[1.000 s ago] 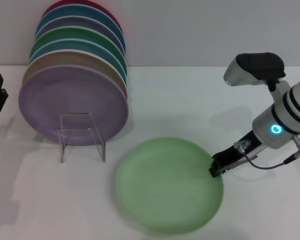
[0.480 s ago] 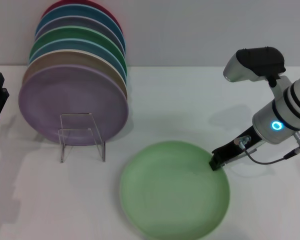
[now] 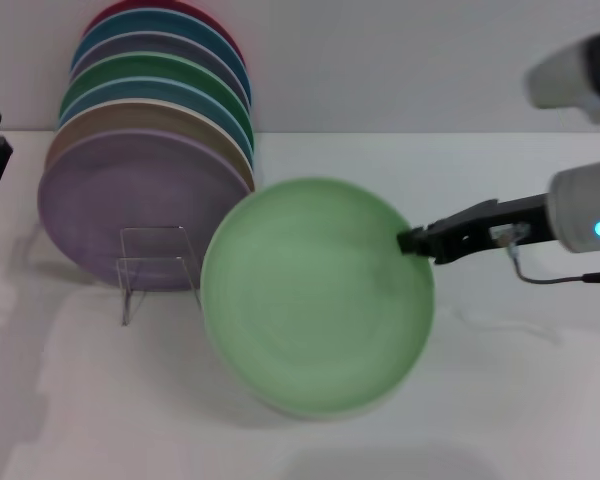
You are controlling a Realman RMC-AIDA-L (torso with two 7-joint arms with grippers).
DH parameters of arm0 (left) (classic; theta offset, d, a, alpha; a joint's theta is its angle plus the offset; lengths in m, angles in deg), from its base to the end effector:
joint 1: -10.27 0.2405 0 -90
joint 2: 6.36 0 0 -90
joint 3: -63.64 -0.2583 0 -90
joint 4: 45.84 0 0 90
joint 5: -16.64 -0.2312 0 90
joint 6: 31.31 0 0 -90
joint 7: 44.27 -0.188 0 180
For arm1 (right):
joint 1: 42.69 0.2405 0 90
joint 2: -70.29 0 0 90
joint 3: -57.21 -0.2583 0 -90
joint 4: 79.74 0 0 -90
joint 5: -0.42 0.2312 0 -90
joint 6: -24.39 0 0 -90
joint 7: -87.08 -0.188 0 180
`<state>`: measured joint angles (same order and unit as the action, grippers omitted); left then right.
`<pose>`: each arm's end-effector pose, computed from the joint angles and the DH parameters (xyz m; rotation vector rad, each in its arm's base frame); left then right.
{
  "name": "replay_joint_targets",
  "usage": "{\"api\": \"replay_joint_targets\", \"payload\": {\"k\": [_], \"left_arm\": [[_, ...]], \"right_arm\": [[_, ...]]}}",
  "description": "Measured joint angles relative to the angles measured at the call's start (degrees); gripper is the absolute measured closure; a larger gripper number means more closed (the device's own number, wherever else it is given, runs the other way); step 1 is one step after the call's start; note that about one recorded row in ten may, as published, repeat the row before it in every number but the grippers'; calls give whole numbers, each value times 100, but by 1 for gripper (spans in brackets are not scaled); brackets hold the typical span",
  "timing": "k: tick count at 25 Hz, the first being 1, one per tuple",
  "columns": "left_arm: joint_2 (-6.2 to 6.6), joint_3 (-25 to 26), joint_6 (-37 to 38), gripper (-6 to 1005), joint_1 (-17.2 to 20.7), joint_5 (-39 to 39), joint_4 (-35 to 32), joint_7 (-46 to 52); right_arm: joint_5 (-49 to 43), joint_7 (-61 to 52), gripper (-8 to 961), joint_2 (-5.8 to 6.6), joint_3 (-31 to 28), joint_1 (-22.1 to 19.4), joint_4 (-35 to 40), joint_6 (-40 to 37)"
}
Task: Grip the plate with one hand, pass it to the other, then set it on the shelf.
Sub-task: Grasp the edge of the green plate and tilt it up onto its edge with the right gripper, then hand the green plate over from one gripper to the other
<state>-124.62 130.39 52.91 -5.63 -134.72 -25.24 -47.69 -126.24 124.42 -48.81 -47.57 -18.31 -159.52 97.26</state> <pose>-0.2918 0.3508 0.0232 -1.4257 -0.1157 -0.8331 0.1779 0.4002 -0.0243 -2.5181 1.0195 0.1947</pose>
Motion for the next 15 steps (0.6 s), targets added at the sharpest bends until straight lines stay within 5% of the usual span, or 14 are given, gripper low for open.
{"api": "replay_joint_targets", "payload": {"k": [3,5,9,12,15], "left_arm": [[68,-37,-123,189,68,-162,558,43],[106,-37,-233,189,90,-277,731,83],[482,14,-1559,189,460,-1063,2269,468],[981,-81,-3485,189,702,-1410,4011,788],[1632,-320,-5508,189,784,-1416,5708,1266]], "right_arm": [[1230,1323,944,1,-90,-857,-116,-578],[1534,1686,944,0,-103,-1068,-105,-709],[2350,2848,943,-7,-318,-1609,116,-1117],[2839,3614,943,-14,-576,-1726,478,-1218],[3210,4309,943,-16,-823,-1702,915,-1255]]}}
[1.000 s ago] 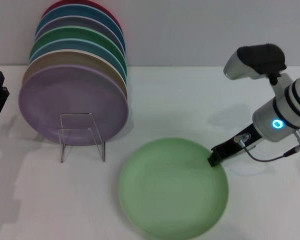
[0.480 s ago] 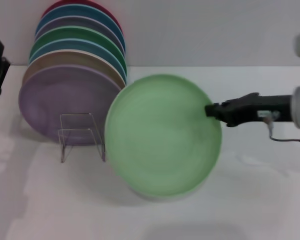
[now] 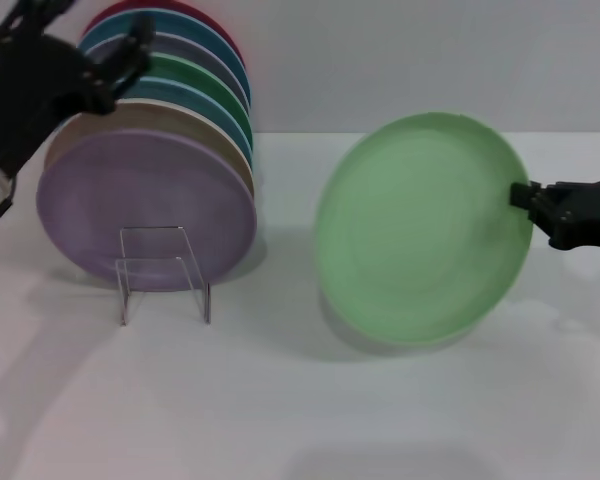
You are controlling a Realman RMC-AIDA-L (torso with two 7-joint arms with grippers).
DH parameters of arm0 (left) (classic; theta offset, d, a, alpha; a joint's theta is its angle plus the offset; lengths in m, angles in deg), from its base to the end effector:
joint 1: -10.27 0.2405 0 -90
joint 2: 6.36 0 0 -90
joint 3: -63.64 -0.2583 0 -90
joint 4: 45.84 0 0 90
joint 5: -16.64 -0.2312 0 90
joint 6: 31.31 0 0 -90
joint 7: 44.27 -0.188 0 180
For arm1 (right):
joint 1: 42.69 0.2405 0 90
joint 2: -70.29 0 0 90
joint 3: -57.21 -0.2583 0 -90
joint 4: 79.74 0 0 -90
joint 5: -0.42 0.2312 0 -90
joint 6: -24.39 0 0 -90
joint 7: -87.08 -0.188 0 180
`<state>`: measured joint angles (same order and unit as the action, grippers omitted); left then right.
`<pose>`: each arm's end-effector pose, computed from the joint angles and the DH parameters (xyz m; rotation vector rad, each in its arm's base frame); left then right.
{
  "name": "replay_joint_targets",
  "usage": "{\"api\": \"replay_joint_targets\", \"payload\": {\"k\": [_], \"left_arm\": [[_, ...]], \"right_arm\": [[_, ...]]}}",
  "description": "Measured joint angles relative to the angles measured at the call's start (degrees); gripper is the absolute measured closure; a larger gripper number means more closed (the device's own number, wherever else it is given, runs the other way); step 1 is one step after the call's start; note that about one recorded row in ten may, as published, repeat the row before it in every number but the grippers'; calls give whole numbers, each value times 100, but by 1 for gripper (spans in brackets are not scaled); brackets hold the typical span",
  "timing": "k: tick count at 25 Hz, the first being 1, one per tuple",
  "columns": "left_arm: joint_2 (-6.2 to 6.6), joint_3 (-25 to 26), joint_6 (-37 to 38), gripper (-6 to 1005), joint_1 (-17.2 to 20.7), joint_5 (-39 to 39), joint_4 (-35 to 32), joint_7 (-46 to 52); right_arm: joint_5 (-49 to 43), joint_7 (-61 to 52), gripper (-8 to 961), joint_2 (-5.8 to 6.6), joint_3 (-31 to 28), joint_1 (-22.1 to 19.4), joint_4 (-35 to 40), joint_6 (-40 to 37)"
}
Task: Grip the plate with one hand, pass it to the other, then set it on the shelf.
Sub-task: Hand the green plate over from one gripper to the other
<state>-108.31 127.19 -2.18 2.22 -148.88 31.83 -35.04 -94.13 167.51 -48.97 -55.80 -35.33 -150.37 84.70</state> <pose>-0.1631 0.3998 0.0309 -1.8993 -0.2164 -0.8409 0.2679 0.3787 0.0278 -2.2427 0.7419 0.5964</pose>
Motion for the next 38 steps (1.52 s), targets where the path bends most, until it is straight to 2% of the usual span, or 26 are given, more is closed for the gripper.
{"api": "replay_joint_targets", "payload": {"k": [2,3,4,5,7,8,9,10,12,13,14,17,18,19,21,23,31,38], "left_arm": [[300,-61,-1019,189,-4,2,857,206],[469,-75,-1958,189,-13,3,1570,214],[507,-58,-2385,189,-21,4,1875,191],[507,-58,-2385,189,-21,4,1875,191],[503,-13,-3274,189,-41,10,2426,80],[414,23,-4084,189,-54,38,2926,-168],[414,23,-4084,189,-54,38,2926,-168],[358,45,-4332,189,-54,49,3070,-293],[140,166,-4987,189,-68,178,3405,-751],[-137,349,-5511,189,-102,526,3629,-1325],[-137,349,-5511,189,-102,526,3629,-1325],[-675,807,-6195,189,-169,1649,3702,-2760],[-1115,1212,-6787,189,-185,2267,3703,-3632],[-1115,1212,-6787,189,-185,2267,3703,-3632],[-1526,1577,-7282,189,-184,2523,3702,-4296],[-1623,1666,-7527,189,-185,2597,3688,-4620],[-1623,1560,-7563,189,-244,2574,3403,-4685],[-1620,1435,-7596,189,-402,2552,3057,-4718]], "right_arm": [[257,525,943,-1,-90,74,289,-63],[504,958,943,-2,-104,147,519,-132],[651,1227,943,-2,-106,190,647,-161],[651,1227,943,-2,-106,190,647,-161],[901,1660,943,-2,-110,301,910,-176],[1000,1882,943,2,-117,437,1123,-185],[1000,1882,943,2,-117,437,1123,-185],[1017,1958,943,7,-129,512,1215,-199],[1055,2123,943,14,-149,629,1357,-210],[1085,2288,943,13,-157,699,1413,-207],[1085,2288,943,13,-157,699,1413,-207],[1090,2433,943,7,-138,811,1512,-191],[1092,2485,943,7,-113,876,1586,-181],[1092,2485,943,7,-113,876,1586,-181],[1093,2507,943,7,-107,901,1624,-173],[1124,2524,943,6,-97,898,1614,-134],[1167,2605,944,-6,-57,929,1580,-21],[1323,2649,944,-5,210,1020,1563,40]]}}
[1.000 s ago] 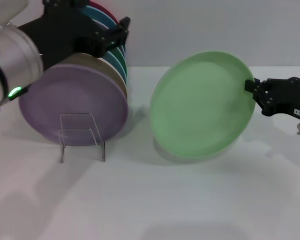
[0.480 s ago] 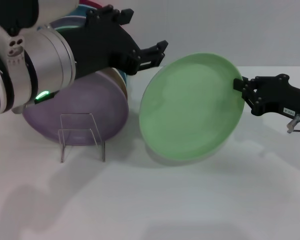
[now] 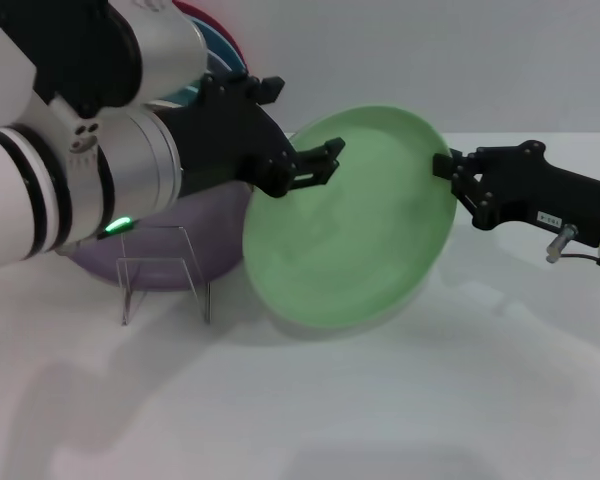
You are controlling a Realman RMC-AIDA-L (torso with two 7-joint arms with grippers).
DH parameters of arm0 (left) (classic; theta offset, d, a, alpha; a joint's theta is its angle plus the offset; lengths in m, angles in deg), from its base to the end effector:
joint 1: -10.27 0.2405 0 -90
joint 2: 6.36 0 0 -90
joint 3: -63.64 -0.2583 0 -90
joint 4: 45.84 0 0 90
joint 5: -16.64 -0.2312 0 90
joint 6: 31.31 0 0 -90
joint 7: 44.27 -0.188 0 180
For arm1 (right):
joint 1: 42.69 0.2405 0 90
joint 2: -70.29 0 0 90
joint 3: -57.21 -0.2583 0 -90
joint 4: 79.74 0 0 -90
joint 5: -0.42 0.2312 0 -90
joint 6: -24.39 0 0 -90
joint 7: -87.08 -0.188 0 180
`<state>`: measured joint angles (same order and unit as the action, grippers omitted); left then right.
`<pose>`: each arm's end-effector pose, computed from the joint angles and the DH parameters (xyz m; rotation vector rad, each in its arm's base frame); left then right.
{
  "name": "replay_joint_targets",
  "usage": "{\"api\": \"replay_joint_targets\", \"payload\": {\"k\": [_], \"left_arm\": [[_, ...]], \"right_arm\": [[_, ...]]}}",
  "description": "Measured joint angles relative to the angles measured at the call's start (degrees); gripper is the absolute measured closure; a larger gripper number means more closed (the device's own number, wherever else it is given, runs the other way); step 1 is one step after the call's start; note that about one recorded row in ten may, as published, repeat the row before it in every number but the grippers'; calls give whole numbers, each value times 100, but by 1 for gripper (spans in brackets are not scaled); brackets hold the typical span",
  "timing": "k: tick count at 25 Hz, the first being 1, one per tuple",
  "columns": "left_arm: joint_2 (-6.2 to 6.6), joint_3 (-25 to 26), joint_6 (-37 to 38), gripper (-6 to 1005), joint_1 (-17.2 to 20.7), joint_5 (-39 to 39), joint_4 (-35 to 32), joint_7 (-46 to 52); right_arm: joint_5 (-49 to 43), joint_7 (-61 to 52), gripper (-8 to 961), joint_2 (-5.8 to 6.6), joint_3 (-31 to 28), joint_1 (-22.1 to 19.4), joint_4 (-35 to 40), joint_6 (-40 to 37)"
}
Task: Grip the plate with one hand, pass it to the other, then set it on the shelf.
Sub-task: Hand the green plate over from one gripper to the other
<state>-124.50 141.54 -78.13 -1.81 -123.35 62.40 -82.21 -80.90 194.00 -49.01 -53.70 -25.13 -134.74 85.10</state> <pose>-0.0628 0.3692 -0.0205 -2.3677 -0.2116 -0.3167 0.2318 0.4073 -0.0119 -2.3356 0.3742 0.6942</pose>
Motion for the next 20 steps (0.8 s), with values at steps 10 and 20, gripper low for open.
{"api": "replay_joint_targets", "payload": {"k": [10,20], "left_arm": [[1,14,18,190,-114,1,-278,-70],[-9,33,95,213,-172,5,-409,-77]], "right_arm": [[3,-27,944,4,9,49,0,12],[3,-63,944,3,8,54,22,11]]}}
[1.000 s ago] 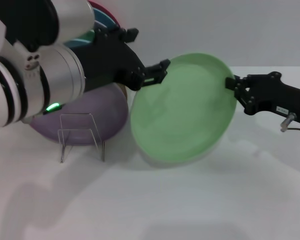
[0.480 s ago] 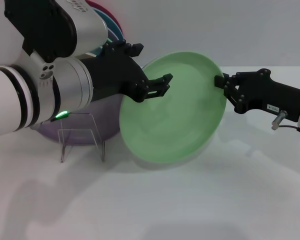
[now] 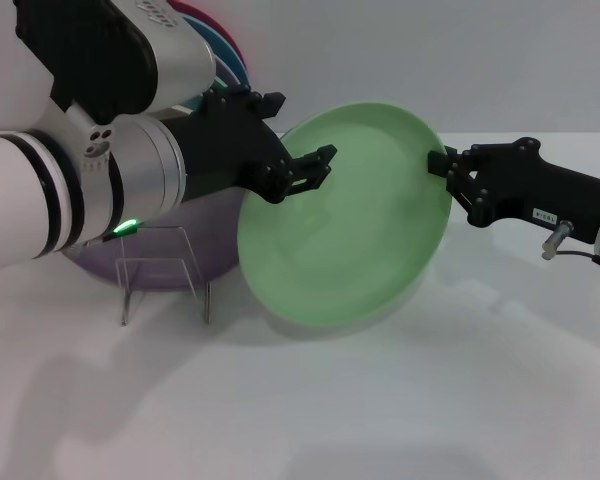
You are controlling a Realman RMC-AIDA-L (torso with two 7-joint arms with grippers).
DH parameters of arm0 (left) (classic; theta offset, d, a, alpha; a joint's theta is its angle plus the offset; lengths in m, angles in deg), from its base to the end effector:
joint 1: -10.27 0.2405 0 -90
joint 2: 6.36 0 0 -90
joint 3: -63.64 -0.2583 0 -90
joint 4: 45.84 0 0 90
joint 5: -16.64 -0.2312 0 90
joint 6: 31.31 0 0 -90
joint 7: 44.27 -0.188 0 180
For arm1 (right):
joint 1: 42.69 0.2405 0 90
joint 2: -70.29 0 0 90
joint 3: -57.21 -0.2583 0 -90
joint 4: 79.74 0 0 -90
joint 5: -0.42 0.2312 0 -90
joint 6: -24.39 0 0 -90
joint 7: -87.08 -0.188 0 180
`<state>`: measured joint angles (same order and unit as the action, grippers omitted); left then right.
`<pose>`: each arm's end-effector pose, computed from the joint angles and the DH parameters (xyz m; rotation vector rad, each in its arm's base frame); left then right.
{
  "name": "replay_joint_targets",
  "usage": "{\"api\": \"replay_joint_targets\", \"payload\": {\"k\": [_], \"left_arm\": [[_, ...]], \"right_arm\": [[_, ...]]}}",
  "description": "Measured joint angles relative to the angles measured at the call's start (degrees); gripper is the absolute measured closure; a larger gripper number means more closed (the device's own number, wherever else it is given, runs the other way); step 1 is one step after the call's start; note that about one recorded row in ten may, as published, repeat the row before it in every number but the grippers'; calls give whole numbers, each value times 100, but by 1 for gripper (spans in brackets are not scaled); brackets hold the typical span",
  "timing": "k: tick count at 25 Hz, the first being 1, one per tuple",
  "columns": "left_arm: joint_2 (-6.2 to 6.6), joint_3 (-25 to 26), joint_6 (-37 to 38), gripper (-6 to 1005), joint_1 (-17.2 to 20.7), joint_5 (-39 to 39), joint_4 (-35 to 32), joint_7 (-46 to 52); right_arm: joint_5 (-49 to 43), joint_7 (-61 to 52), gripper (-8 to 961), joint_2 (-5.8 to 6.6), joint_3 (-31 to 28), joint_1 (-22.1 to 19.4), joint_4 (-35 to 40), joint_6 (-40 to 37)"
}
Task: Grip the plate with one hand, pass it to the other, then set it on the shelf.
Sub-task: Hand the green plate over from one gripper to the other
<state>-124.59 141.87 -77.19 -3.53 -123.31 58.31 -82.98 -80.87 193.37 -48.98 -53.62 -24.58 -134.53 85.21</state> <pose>-0.0730 0.3791 -0.0297 -2.3758 -0.2272 -0.2843 0.2284 0.4089 -0.0129 -2.3418 0.3796 0.7045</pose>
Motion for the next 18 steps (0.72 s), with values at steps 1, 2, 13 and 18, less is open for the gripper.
{"api": "replay_joint_targets", "payload": {"k": [1,2,13,18], "left_arm": [[0,0,0,218,0,0,0,0],[1,-2,6,223,-10,0,-29,-2],[8,7,1,452,-23,3,-41,-16],[2,53,-25,616,-50,1,-57,-157]], "right_arm": [[0,-15,944,0,0,0,-3,0],[1,-32,944,0,0,0,-11,2],[36,-70,943,1,1,0,-24,111],[59,-71,944,8,-3,-3,-24,207]]}}
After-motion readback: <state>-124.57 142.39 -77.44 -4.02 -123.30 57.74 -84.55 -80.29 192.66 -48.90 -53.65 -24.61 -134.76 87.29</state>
